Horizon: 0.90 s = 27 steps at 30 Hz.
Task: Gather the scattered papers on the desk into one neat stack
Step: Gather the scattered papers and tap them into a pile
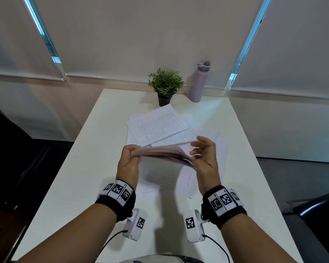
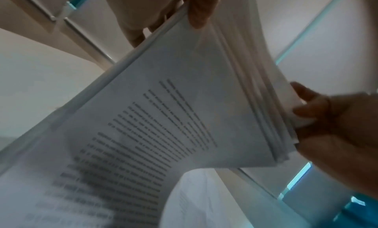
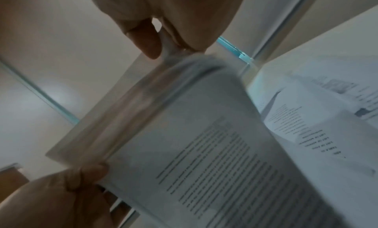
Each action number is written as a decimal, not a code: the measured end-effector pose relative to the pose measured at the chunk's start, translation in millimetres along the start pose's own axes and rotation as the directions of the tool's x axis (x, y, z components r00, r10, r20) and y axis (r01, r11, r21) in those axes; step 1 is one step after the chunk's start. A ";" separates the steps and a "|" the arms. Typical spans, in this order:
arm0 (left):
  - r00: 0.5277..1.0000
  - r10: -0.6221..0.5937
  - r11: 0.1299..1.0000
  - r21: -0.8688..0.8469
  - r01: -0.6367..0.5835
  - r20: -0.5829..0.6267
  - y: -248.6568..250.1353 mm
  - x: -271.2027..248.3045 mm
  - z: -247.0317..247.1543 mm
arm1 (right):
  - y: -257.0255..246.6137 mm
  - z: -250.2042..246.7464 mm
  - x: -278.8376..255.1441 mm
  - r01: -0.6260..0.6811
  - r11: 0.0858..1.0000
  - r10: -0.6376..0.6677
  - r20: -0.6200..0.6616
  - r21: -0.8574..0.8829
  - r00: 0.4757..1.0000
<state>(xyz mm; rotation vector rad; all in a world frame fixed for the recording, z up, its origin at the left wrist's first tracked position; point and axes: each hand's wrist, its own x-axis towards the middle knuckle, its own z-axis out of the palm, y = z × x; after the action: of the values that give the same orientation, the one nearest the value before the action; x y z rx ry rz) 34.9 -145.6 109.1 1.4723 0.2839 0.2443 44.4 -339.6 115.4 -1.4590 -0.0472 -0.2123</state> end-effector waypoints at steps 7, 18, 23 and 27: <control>0.998 -0.007 0.991 0.134 -0.001 0.062 -2.9 6.5 6.7 | 1.6 3.8 6.3 -0.001 0.982 0.012 0.055 -0.188 0.998; 0.996 0.046 0.998 0.056 -0.041 -0.083 11.8 12.0 -4.0 | 40.1 -26.0 -7.5 -0.351 0.879 0.395 0.083 -0.322 0.915; 0.993 0.093 0.996 0.006 -0.093 -0.069 23.4 13.1 -6.5 | 34.4 -11.1 7.5 -0.317 0.937 0.331 0.088 -0.149 0.939; 0.994 0.110 0.992 0.058 -0.108 -0.027 24.6 12.9 -14.1 | 28.7 1.4 8.5 -0.251 0.961 0.254 0.005 -0.118 0.967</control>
<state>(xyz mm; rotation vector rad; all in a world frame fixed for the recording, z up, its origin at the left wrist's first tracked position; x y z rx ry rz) 42.6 -126.0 132.1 1.5429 0.2365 0.3490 57.7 -336.4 88.7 -1.5672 0.1372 0.0087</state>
